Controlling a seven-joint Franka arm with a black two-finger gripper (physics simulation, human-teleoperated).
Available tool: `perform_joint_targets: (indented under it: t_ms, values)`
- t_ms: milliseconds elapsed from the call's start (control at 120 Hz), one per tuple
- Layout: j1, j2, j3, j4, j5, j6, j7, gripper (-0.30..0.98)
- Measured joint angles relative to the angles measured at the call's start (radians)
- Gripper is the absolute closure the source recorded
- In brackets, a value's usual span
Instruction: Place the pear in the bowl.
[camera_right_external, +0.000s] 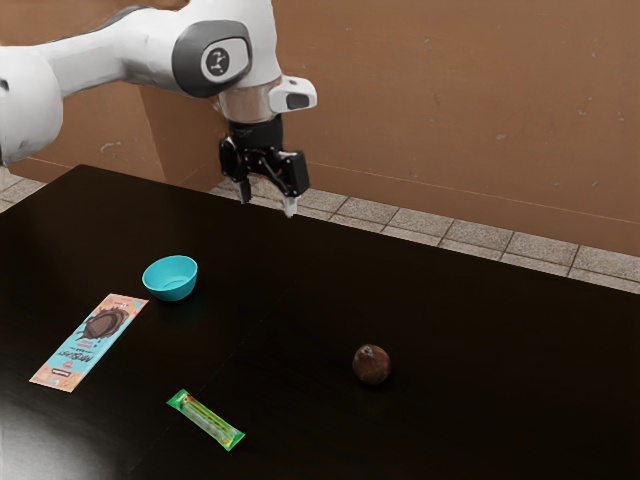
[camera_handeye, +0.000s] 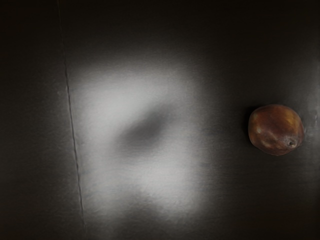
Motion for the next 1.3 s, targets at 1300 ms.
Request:
perform_joint_targets:
  t_ms: [1300]
  values:
    - [-0.022,0.292,-0.199,-0.313,0.056,0.612,-0.161,0.00]
